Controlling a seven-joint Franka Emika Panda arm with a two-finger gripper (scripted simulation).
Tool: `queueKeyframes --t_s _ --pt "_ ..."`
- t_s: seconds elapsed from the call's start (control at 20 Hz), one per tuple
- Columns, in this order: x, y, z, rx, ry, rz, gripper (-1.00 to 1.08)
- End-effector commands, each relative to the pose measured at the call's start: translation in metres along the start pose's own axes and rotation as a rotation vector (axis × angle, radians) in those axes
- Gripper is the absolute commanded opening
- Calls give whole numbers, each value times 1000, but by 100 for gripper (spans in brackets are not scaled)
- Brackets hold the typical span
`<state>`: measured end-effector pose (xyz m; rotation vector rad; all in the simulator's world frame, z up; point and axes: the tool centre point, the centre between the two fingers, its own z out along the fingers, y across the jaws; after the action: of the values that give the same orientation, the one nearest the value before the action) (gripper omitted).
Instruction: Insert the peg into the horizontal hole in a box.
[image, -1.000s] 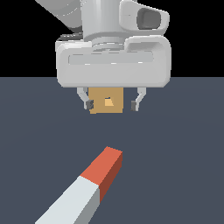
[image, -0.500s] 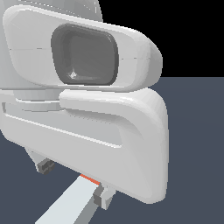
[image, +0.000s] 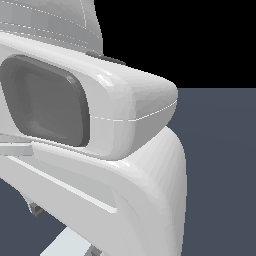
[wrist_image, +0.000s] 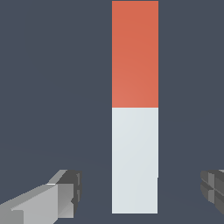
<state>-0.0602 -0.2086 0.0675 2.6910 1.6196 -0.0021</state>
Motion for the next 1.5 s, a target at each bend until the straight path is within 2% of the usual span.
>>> queueKeyframes --t_s 0.0,0.4,0.65,0.7,1.25,1.45 --pt "0 0 6 1 0 0 100" --pt "0 -1 41 0 1 1 100" --pt "0 -1 48 0 2 1 100" --pt "0 -1 48 0 2 1 -100" --pt "1 0 48 0 2 0 -100" --pt "13 -1 46 0 1 -21 -100"
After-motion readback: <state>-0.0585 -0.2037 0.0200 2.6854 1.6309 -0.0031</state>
